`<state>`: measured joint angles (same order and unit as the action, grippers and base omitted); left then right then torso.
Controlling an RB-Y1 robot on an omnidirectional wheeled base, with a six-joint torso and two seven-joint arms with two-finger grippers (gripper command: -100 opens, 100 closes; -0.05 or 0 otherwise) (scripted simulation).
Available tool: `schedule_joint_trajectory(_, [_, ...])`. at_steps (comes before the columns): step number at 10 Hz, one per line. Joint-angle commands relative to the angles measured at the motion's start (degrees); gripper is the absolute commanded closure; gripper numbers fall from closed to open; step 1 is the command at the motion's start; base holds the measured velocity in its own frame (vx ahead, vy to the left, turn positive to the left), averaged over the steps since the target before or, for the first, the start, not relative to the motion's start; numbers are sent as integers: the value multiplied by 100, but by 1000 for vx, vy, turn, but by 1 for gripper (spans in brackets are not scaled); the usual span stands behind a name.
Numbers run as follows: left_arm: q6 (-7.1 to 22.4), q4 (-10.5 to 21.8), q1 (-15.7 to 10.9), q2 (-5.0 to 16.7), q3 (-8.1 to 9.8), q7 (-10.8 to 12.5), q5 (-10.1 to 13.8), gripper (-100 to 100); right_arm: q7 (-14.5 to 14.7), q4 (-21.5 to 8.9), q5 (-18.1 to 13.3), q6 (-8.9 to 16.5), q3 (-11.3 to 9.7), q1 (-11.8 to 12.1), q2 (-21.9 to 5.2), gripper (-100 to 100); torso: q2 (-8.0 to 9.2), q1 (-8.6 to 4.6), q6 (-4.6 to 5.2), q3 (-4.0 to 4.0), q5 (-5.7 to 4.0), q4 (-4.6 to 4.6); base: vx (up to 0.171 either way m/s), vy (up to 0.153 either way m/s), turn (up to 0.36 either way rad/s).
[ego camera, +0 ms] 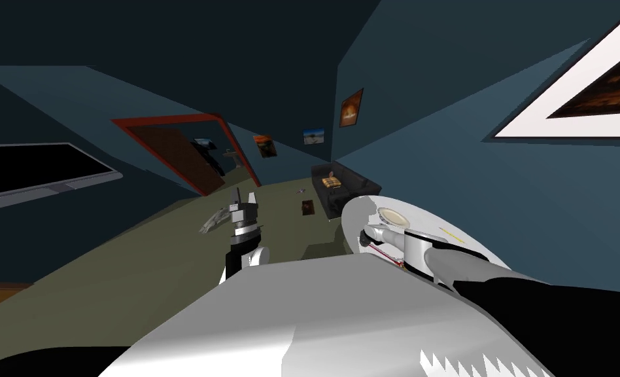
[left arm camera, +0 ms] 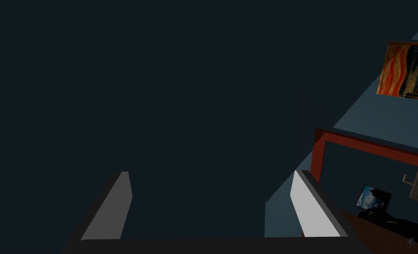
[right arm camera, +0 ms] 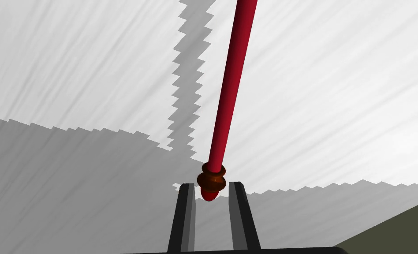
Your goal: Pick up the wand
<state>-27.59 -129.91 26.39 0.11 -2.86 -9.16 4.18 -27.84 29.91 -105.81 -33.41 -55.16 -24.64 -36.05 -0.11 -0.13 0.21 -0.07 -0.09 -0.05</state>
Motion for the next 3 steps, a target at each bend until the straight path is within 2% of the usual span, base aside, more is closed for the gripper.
schedule_joint_trajectory(1, [0, 0, 0, 0, 0, 0, 0, 0, 99, -39, 38, -199, 47, -167, -32, 100, 0, 0, 0, 0, 0, 0, -60, 12, -29])
schedule_joint_trajectory(2, [0, 0, 0, 0, 0, 0, 0, 0, 78, -56, 30, -89, 30, -96, 4, 100, 6, 2, 0, 4, 2, 2, -27, 6, -5])
schedule_joint_trajectory(3, [0, 0, 0, 0, 0, 0, 0, 0, 87, -57, 31, -113, 34, -108, 0, 0, -1, 0, 1, 0, 0, 0, 0, 0, 0])
